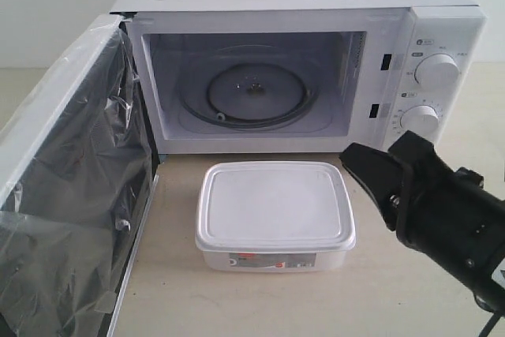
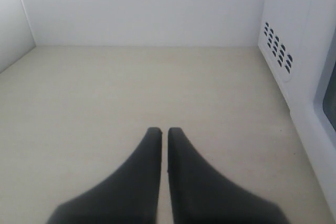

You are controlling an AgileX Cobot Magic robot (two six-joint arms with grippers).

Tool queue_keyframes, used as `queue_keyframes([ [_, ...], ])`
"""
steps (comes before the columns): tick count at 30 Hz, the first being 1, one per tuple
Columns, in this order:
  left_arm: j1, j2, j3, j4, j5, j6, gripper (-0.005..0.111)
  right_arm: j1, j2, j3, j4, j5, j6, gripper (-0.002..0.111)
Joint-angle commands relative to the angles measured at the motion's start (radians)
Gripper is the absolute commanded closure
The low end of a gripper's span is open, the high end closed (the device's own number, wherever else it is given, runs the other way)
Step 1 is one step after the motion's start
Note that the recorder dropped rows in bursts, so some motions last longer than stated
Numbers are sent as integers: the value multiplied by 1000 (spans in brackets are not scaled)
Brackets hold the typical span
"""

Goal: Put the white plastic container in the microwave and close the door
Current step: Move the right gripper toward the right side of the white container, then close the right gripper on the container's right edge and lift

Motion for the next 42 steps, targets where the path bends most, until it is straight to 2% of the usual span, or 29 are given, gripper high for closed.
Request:
queue_keyframes([
  [1, 1, -2, 3, -9, -4, -7, 102, 106, 56, -2, 154, -8, -32, 108],
  [5, 1, -2, 3, -9, -4, -7, 102, 219, 155, -2, 216, -120, 48, 108],
  [7, 1, -2, 3, -9, -4, -7, 102, 299, 171, -2, 308, -160, 53, 108],
  [13, 1, -2, 3, -9, -4, -7, 102, 498, 171, -2, 528, -150, -23, 108],
  [17, 1, -2, 3, -9, -4, -7, 102, 571, 171, -2, 641, -70, -41, 108],
  [20, 1, -2, 3, -9, -4, -7, 102, 592, 171, -11, 661, -73, -13, 108],
  [28, 1, -2, 3, -9, -4, -7, 102, 592, 171, -159, 688, 187, 26, 108],
  [32, 1, -2, 3, -9, -4, -7, 102, 592, 171, -228, 871, 307, -54, 108],
  [35, 1, -2, 3, -9, -4, -7, 102, 592, 173, -231, 920, 365, -73, 108],
  [39, 1, -2, 3, -9, -4, -7, 102, 592, 173, -231, 992, 350, -84, 94],
  [42, 1, -2, 3, -9, -4, -7, 102, 592, 173, -233, 998, 335, -76, 74],
])
